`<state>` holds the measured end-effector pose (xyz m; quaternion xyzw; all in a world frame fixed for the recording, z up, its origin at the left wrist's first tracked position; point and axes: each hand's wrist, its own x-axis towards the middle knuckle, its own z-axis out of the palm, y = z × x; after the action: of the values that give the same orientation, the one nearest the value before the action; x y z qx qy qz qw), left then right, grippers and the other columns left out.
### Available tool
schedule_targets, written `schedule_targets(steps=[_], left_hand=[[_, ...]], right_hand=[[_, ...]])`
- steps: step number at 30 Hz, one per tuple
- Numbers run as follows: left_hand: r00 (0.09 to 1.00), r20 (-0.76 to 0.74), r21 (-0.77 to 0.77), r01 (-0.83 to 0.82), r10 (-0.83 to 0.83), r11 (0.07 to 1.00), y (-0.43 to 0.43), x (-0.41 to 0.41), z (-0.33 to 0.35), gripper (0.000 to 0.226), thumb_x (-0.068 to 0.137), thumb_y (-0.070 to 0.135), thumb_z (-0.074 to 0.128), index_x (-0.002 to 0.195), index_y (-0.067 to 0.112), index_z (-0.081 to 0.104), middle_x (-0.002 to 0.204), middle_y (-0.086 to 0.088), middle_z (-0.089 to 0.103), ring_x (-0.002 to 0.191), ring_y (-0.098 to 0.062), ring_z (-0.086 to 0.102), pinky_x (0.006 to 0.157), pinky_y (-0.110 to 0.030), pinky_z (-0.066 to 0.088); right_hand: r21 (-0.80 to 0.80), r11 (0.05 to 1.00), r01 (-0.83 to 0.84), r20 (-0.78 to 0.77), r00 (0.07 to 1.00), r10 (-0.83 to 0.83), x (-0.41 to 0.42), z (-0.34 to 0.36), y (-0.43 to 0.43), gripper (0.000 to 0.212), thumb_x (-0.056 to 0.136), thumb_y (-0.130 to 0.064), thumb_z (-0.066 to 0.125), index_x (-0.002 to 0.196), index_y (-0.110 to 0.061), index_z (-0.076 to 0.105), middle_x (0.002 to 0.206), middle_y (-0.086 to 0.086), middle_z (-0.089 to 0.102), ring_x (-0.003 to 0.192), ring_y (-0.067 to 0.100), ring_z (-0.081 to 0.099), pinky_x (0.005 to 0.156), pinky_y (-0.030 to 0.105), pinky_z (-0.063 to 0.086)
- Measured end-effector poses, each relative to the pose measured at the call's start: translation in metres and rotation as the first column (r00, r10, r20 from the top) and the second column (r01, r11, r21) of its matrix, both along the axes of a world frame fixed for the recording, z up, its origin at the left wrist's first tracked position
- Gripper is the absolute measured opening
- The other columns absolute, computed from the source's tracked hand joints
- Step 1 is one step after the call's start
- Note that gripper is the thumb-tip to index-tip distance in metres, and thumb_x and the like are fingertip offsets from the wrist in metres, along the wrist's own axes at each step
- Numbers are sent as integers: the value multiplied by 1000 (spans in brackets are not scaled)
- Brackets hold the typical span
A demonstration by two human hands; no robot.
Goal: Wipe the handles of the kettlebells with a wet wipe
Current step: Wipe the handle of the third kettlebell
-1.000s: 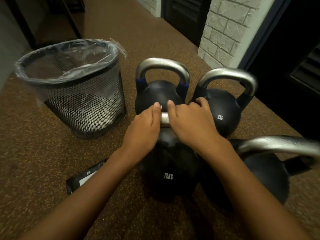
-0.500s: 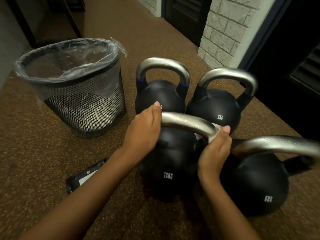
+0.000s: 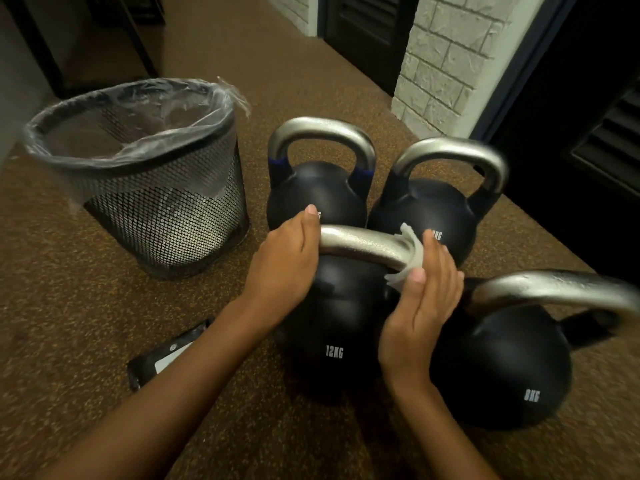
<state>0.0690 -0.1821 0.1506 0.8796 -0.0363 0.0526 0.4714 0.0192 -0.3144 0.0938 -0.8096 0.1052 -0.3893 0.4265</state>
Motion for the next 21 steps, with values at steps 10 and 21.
schedule_targets(steps=[10,21], left_hand=[[1000,9,-33,14,-14,999,1,1,-1,40,100,39,26,85,19,57,90,-10,66,90,-31,61,82,-49,47],[1000,12,-18,28,-27,999,4,1,0,41,100,40,25,90,20,59,90,-7,64,94,-30,60,86,-47,45]], right_hand=[[-625,773,-112,-76,994,83,1,25,12,51,91,-15,46,142,-17,39,147,-4,39,142,27,22,116,50,1],[-263,962,-78,128,985,114,-6,8,-21,45,78,4,66,117,-10,50,118,4,48,120,25,45,112,36,30]])
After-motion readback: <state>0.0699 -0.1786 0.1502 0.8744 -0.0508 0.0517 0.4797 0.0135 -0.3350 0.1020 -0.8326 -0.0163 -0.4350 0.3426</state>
